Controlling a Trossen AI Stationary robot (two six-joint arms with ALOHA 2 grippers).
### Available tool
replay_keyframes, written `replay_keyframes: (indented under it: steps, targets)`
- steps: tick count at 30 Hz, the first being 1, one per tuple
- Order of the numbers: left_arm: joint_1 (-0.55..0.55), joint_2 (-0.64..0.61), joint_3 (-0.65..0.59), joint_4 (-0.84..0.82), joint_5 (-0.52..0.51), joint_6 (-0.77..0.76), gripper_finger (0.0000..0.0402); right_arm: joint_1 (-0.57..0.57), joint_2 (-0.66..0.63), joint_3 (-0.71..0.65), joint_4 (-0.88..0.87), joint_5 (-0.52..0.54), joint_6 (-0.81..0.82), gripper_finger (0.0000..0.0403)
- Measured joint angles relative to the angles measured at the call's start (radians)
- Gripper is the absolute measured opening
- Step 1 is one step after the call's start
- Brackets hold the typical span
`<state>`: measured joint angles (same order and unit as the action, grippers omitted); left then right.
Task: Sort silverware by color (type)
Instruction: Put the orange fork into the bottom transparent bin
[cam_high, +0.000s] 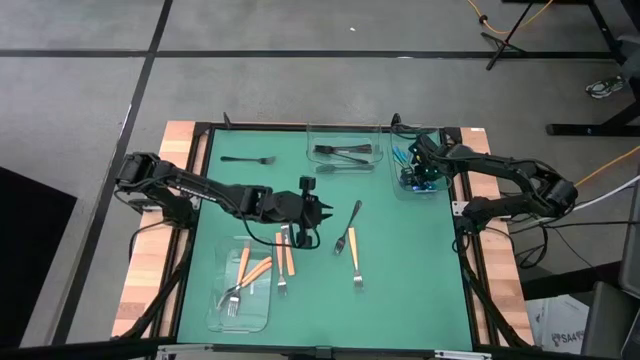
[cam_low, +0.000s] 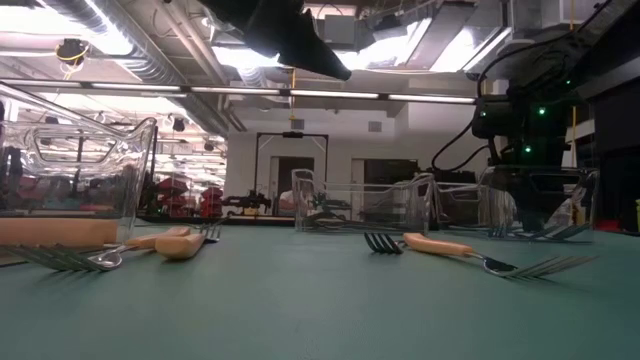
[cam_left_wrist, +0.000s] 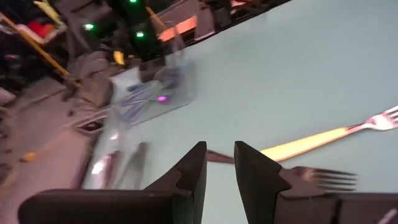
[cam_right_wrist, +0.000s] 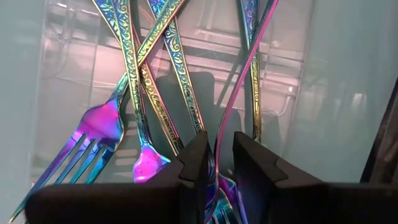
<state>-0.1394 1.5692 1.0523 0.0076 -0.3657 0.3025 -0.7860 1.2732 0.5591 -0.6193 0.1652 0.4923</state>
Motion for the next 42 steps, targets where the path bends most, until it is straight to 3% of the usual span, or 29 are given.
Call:
replay_keyframes:
  steps: [12, 18, 29, 42]
  targets:
    - [0.044, -0.001, 0.089, -0.137, 0.193, -0.249, 0.0076, 0.000, 0.000, 0.000, 0.000, -0.001, 0.000, 0.0072]
    - [0.092, -0.001, 0.175, -0.401, 0.301, -0.547, 0.0076, 0.000, 0.000, 0.000, 0.000, -0.001, 0.000, 0.0072]
    - [0.117, 0.000, 0.210, -0.785, 0.452, -0.767, 0.0076, 0.000, 0.000, 0.000, -0.002, -0.001, 0.000, 0.0072]
    - [0.143, 0.017, 0.210, -0.855, 0.484, -0.897, 0.0076, 0.000, 0.000, 0.000, -0.002, -0.001, 0.000, 0.0072]
